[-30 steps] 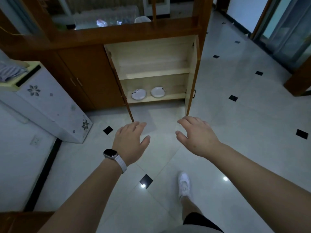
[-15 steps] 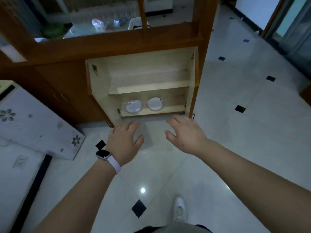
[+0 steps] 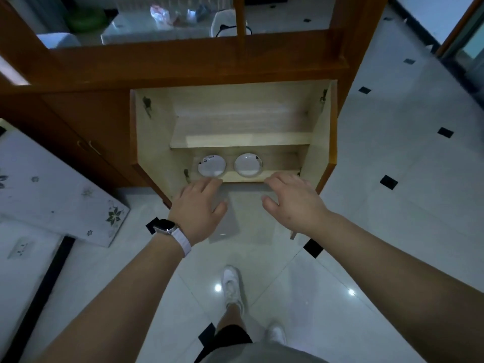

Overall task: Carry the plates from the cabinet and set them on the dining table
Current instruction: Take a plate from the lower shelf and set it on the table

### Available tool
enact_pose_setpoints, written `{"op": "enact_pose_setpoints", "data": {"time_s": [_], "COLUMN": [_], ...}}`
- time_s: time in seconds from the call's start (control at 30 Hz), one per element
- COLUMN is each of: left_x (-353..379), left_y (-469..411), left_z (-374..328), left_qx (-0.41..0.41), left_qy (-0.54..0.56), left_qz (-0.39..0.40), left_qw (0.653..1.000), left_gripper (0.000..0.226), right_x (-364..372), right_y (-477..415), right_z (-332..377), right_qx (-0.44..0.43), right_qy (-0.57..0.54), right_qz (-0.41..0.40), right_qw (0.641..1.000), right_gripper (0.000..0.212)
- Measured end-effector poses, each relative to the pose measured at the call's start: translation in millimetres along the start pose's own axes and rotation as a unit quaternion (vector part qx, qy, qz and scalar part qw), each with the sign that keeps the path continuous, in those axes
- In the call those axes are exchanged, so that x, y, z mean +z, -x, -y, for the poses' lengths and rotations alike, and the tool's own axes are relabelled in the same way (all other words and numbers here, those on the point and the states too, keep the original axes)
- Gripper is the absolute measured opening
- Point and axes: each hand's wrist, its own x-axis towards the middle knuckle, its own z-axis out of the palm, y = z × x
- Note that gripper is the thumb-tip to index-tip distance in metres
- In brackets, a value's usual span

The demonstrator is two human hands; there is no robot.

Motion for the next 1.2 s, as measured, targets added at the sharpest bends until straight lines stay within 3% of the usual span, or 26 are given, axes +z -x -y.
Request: {"op": "enact_pose_setpoints", "data": {"time_s": [0.33,0.57,0.8,0.93,1.2], "left_x": [46,95,158,229,444], "left_y": [-139,-219,-274,-309,-358], "left_z": [77,111,134,143,190], "left_qx": [0.036,0.000,-0.009,-0.035,-0.093], "left_qy": [0.009,0.025,0.049,0.063,0.083], "left_qz": [0.051,0.101,0.125,0.143,0.160], "left_qw": [0.998,0.995,0.991,0.987,0.979], "left_gripper": [0.062,0.060,0.057,0.055,0.050], "right_x": [18,48,114,176,364], "right_y": [-141,-216,-270,-317,-416], "right_z": [-12,-20,-58,-97,-187], "right_qx": [0.035,0.075,0.102,0.111,0.151], "right_qy": [0.026,0.012,0.009,0.012,-0.039], "right_qz": [0.031,0.008,0.036,0.077,0.062], "right_qw": [0.999,0.997,0.994,0.991,0.986], "right_gripper": [0.049,0.050,0.053,0.049,0.045]}}
